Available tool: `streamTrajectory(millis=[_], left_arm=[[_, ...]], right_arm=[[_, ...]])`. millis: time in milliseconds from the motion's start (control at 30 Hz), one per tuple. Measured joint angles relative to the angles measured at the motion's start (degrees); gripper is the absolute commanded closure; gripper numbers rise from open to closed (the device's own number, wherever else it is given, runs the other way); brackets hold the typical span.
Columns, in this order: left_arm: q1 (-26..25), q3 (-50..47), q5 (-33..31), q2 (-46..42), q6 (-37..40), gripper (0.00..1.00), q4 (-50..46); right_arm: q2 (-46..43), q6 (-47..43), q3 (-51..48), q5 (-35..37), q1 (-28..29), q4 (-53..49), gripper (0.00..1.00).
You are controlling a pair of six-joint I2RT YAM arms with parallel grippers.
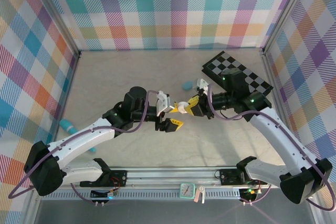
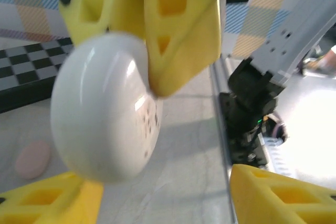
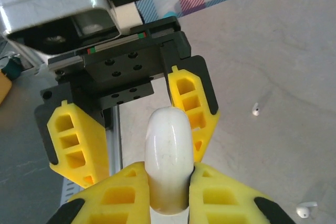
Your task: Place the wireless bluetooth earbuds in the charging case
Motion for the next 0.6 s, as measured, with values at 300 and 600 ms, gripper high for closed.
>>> streamTrajectory(millis=[300, 600], left_arm=[[0.33, 0.0, 4.72, 1.36, -2.23, 0.68, 1.07], [0.68, 0.0, 6.49, 1.42, -4.7, 0.68, 1.36]], right_arm=[[1.46, -2.4, 0.76, -2.25, 1.42, -3.41, 0.86], [1.44, -3.76, 0.79, -3.04, 1.6, -3.93, 0.86]])
